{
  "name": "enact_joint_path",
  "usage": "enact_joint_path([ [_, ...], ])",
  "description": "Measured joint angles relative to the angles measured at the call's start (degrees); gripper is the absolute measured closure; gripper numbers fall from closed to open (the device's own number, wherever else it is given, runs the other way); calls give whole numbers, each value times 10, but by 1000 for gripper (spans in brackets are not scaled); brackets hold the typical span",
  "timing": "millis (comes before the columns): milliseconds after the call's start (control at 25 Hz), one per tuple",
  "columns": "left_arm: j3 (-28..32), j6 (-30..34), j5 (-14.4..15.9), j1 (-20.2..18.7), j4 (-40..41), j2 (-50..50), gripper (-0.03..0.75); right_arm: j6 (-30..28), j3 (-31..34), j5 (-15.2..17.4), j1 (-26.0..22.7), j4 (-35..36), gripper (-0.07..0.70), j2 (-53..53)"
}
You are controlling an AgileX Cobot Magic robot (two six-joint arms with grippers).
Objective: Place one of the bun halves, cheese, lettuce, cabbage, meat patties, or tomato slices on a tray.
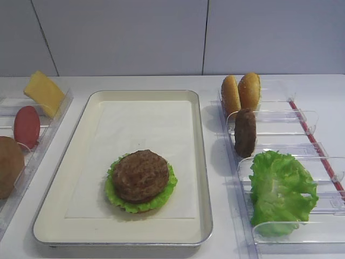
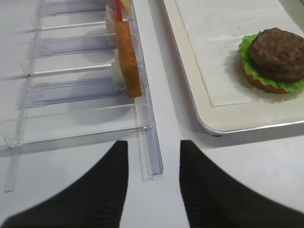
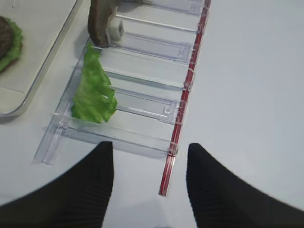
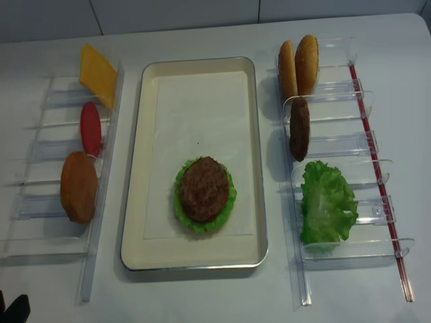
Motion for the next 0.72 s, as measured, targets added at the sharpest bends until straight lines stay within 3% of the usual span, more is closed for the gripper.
enact_joint_path([
  [240,0,0,0,0,0,0,454,-9,43,1,-76,-7,236,-111],
  [600,0,0,0,0,0,0,454,-129,88,8,-254,58,236,-229],
  [720,0,0,0,0,0,0,454,-134,116,8,-292,72,236,-234],
])
